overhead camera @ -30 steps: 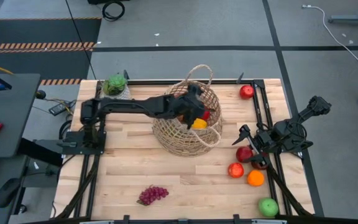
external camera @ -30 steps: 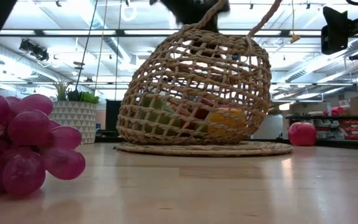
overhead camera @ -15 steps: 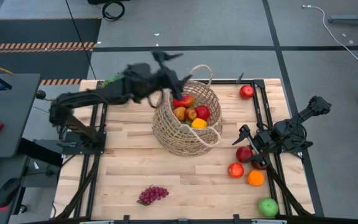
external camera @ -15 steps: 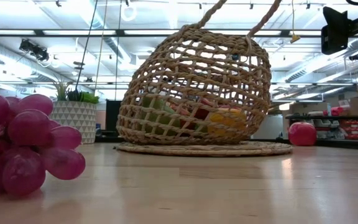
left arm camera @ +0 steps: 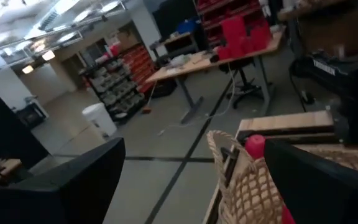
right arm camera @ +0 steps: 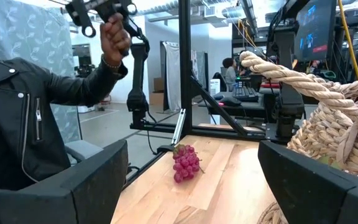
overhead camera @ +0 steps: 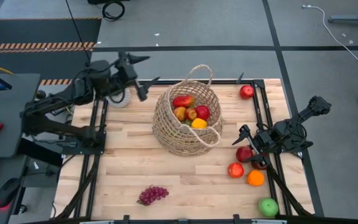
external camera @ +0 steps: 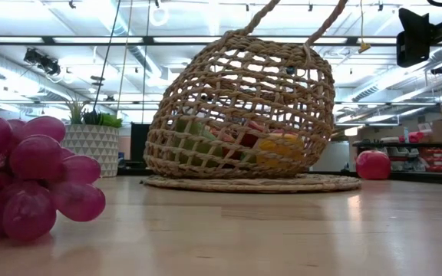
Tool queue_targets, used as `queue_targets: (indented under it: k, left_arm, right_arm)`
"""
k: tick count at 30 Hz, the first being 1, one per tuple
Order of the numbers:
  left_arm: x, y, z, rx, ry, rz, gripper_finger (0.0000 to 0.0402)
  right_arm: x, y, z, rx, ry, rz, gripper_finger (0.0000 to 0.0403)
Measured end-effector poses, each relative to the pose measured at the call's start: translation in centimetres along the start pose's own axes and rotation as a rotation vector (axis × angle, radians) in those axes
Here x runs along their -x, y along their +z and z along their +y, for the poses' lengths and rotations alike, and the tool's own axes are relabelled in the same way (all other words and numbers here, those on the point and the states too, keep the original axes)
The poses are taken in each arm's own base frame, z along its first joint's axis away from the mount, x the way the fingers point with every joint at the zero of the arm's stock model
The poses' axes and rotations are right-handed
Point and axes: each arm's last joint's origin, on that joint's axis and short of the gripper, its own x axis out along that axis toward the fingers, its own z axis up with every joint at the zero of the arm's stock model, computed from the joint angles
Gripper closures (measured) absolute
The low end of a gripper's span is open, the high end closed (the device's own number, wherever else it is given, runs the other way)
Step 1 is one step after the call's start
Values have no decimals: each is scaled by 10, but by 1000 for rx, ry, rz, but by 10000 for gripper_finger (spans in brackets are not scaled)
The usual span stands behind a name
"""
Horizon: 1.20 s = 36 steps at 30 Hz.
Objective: Build produce basket
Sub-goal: Put the red pomegranate into the brown basket
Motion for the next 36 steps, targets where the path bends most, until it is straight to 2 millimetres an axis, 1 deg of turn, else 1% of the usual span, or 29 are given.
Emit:
queue_targets:
  k: [12, 18, 24, 31, 36]
  left_arm:
    - [58, -62, -7, 233, 29, -91, 11]
    - [78, -102, -19, 339, 16, -100, 11]
    - [88, -136, -40, 401, -51, -112, 11]
    - [88, -166, -72, 402, -175, -95, 11]
    - [90, -197, -92, 407, -224, -103, 11]
  right_arm:
    - [0, 0, 0, 0, 0, 0, 38]
    - [0, 0, 0, 0, 0, 0, 38]
    - [0, 0, 0, 0, 0, 0, 38]
    - [0, 0, 0, 0, 0, 0, 38]
    - [0, 0, 0, 0, 0, 0, 38]
